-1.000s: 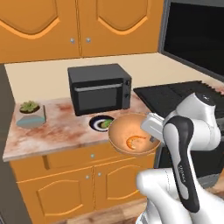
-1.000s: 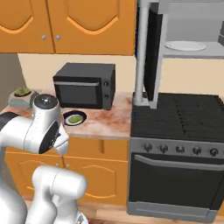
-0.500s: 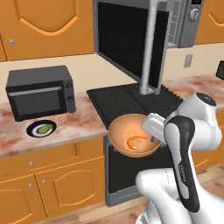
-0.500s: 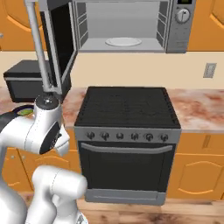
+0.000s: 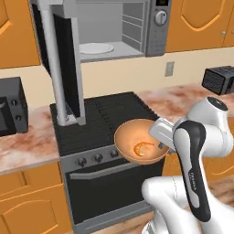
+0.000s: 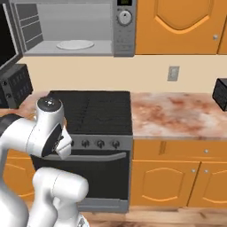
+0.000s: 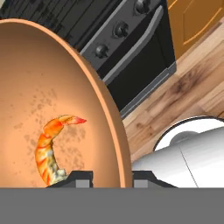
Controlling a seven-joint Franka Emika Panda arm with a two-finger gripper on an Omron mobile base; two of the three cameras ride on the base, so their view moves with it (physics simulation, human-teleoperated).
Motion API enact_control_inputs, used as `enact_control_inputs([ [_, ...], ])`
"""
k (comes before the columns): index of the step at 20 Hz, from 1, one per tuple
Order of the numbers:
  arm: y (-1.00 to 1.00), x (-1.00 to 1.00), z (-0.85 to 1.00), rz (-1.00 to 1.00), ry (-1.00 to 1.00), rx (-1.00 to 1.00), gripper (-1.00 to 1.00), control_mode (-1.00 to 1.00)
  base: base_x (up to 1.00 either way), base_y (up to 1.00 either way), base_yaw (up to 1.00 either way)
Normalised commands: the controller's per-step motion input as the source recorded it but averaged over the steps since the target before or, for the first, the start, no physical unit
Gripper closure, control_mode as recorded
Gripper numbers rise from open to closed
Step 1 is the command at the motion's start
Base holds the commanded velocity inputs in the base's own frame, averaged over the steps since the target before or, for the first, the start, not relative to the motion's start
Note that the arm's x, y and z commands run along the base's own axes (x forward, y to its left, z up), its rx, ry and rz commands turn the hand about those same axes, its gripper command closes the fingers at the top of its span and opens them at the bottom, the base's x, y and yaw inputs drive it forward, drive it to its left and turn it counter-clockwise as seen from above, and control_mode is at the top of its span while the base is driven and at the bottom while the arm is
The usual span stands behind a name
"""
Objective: Remove the mango from the bowl and place it on the small plate. Then place the bowl with only the shrimp in the microwave, close the door, and press the start button to microwave the shrimp.
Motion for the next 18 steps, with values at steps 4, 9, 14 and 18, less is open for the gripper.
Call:
enact_control_inputs([
  [4,0.0,0.0,0.0,0.0,0.0,0.0,1.0,1.0,0.96,-0.38,0.06],
  [9,0.0,0.0,0.0,0.0,0.0,0.0,1.0,1.0,0.72,0.04,0.05],
  [14,0.0,0.0,0.0,0.0,0.0,0.0,1.0,1.0,0.38,0.05,0.32],
  [18,0.0,0.0,0.0,0.0,0.0,0.0,1.0,1.0,0.4,0.0,0.31],
])
